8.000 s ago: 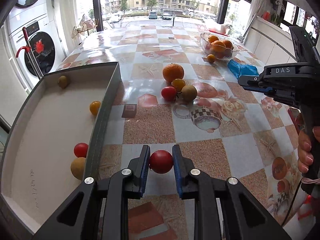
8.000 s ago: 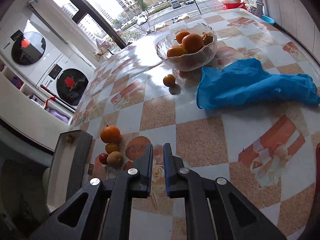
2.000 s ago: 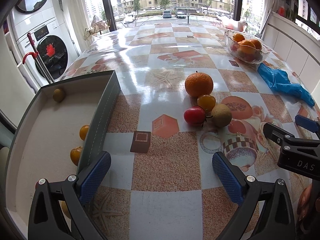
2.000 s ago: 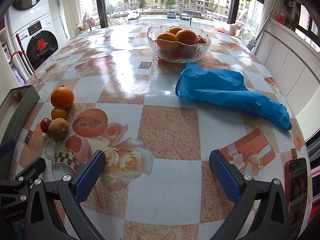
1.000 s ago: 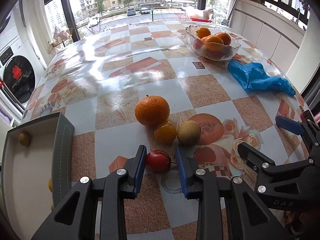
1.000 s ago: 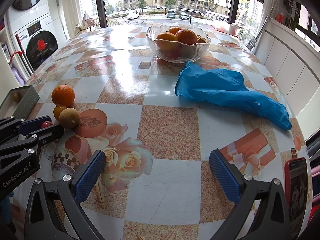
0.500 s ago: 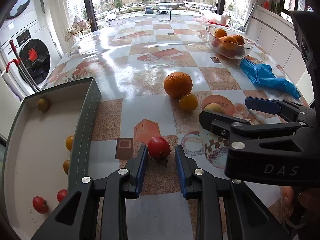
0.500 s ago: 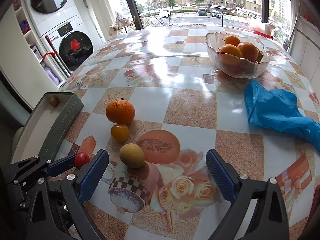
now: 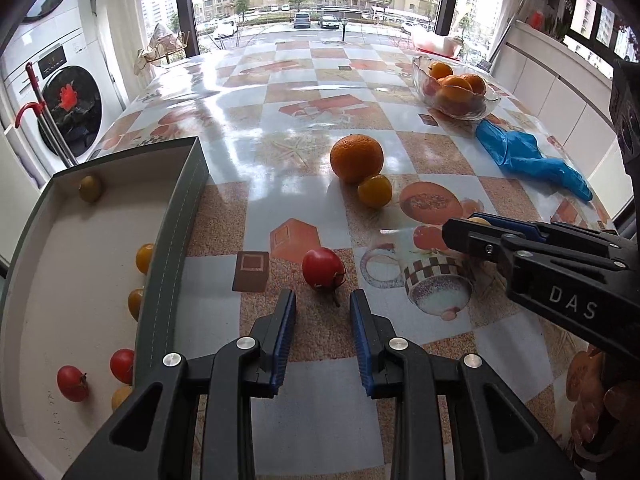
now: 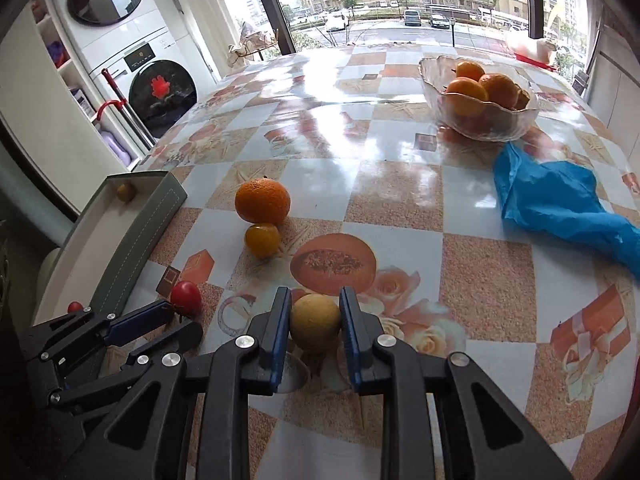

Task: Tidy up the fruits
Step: 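Carry the red tomato and brown fruit over the gray tray and release both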

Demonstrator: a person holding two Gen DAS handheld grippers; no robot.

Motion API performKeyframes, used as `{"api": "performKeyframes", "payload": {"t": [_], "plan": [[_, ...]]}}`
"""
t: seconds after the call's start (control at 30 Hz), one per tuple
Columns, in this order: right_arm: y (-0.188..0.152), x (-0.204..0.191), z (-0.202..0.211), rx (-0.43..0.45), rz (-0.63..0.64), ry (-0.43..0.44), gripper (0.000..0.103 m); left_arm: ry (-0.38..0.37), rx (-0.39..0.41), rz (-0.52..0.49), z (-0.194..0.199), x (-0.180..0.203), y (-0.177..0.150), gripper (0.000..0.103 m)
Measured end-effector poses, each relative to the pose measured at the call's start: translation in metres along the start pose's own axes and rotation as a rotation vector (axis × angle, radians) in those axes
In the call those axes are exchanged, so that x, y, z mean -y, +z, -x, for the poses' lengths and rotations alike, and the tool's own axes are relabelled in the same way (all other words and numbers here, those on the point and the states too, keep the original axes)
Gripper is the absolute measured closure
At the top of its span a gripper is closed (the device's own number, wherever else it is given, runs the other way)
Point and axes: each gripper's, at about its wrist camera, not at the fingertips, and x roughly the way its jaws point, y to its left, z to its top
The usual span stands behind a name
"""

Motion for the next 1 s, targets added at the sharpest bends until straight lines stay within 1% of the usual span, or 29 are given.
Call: {"api": "performKeyframes", "payload": {"t": [0.13, 0.27, 0.37, 0.47, 0.6, 0.77, 0.83, 0.87, 0.9, 0.93, 0.97, 1.0], "plan": [[-0.022, 0.014, 0.018, 0.018, -0.041, -0.01, 0.076, 0.001, 0.005, 0.001, 0.006, 0.004, -0.011, 0.073], [-0.04, 0.019, 0.034, 0.039, -0.058, -0.03, 0.076, 0.021, 0.017, -0.001, 0.012, 0.007, -0.017, 0.073], [-0.052, 0.021, 0.044, 0.059, -0.048, -0.062, 0.076, 0.066, 0.035, 0.002, 0.015, 0.003, -0.01, 0.073], [-0.057, 0.024, 0.047, 0.057, -0.057, -0.06, 0.076, 0.05, 0.042, 0.015, 0.01, -0.001, 0.002, 0.073], [-0.059, 0.025, 0.047, 0.049, -0.06, -0.061, 0.076, 0.044, 0.037, 0.003, 0.0, 0.0, 0.013, 0.073], [-0.061, 0.025, 0.047, 0.043, -0.056, -0.063, 0.076, 0.029, 0.023, -0.015, -0.005, 0.008, 0.017, 0.072], [-0.063, 0.025, 0.047, 0.043, -0.052, -0.062, 0.076, 0.01, 0.033, -0.015, 0.0, 0.009, 0.016, 0.072], [-0.063, 0.025, 0.047, 0.043, -0.051, -0.062, 0.076, 0.007, 0.041, -0.021, 0.002, 0.011, 0.015, 0.068], [-0.063, 0.025, 0.047, 0.045, -0.05, -0.062, 0.076, 0.01, 0.048, -0.028, 0.004, 0.012, 0.015, 0.036], [-0.064, 0.026, 0.047, 0.046, -0.051, -0.06, 0.076, 0.029, 0.072, -0.028, 0.007, 0.012, 0.015, 0.02], [-0.064, 0.026, 0.047, 0.047, -0.051, -0.059, 0.076, 0.051, 0.117, -0.022, 0.013, 0.012, 0.015, 0.012], [-0.064, 0.026, 0.047, 0.047, -0.051, -0.058, 0.076, 0.055, 0.141, -0.022, 0.016, 0.012, 0.016, 0.012]]}}
